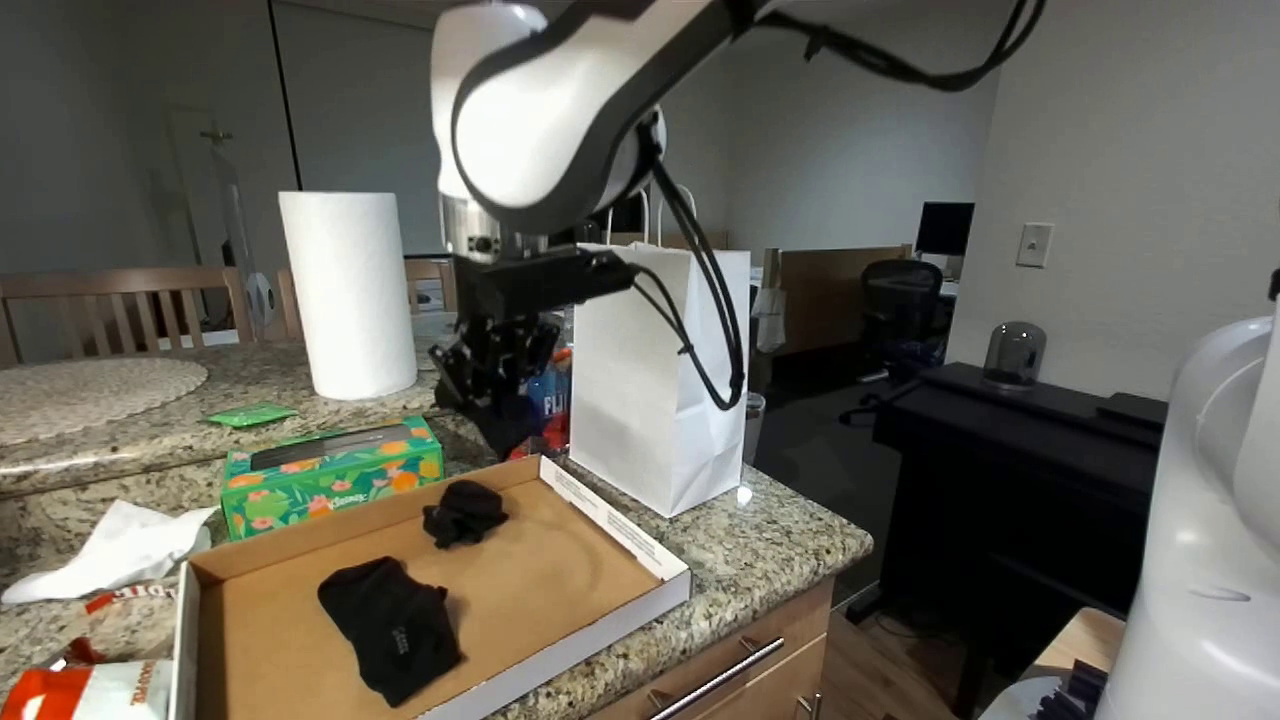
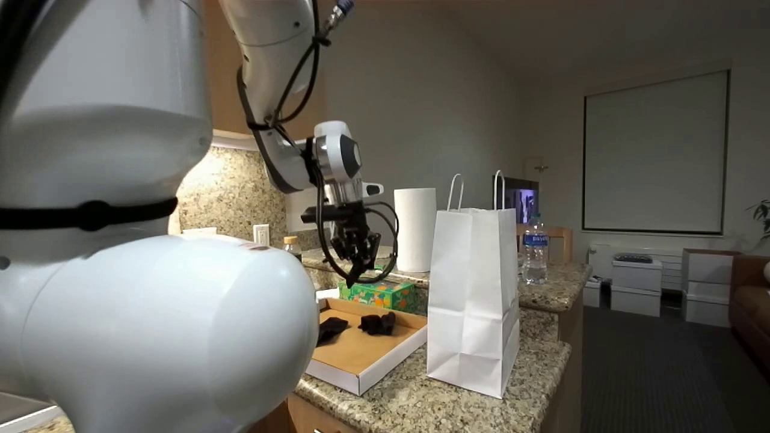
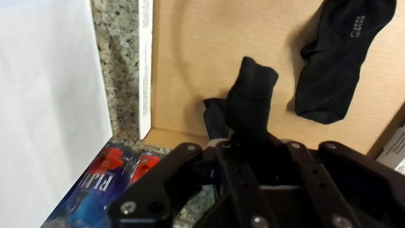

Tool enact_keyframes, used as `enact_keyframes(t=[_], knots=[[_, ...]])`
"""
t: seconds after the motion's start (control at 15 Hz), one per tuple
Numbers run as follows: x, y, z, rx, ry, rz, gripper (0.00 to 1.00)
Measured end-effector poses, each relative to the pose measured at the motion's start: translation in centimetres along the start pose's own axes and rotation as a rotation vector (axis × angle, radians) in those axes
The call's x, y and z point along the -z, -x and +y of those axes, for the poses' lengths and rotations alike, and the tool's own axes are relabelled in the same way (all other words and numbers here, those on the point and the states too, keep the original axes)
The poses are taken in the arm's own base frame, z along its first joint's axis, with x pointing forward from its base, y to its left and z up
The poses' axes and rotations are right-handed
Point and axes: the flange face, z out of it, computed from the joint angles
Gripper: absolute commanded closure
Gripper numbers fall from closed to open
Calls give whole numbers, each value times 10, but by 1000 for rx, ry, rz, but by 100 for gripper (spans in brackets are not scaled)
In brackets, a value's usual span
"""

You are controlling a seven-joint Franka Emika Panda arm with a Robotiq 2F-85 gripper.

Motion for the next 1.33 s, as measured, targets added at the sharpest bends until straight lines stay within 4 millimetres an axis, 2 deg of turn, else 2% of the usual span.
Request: enact_keyframes(t=[0.4, 0.6, 0.73, 0.93, 1.13, 1.33], knots=[[160, 5, 32, -69, 79, 74, 91], [226, -2, 68, -157, 101, 120, 91], [260, -8, 103, -252, 109, 153, 91], [285, -16, 167, -410, 112, 181, 91], [287, -17, 226, -561, 82, 202, 92], [276, -18, 269, -665, 56, 195, 92]])
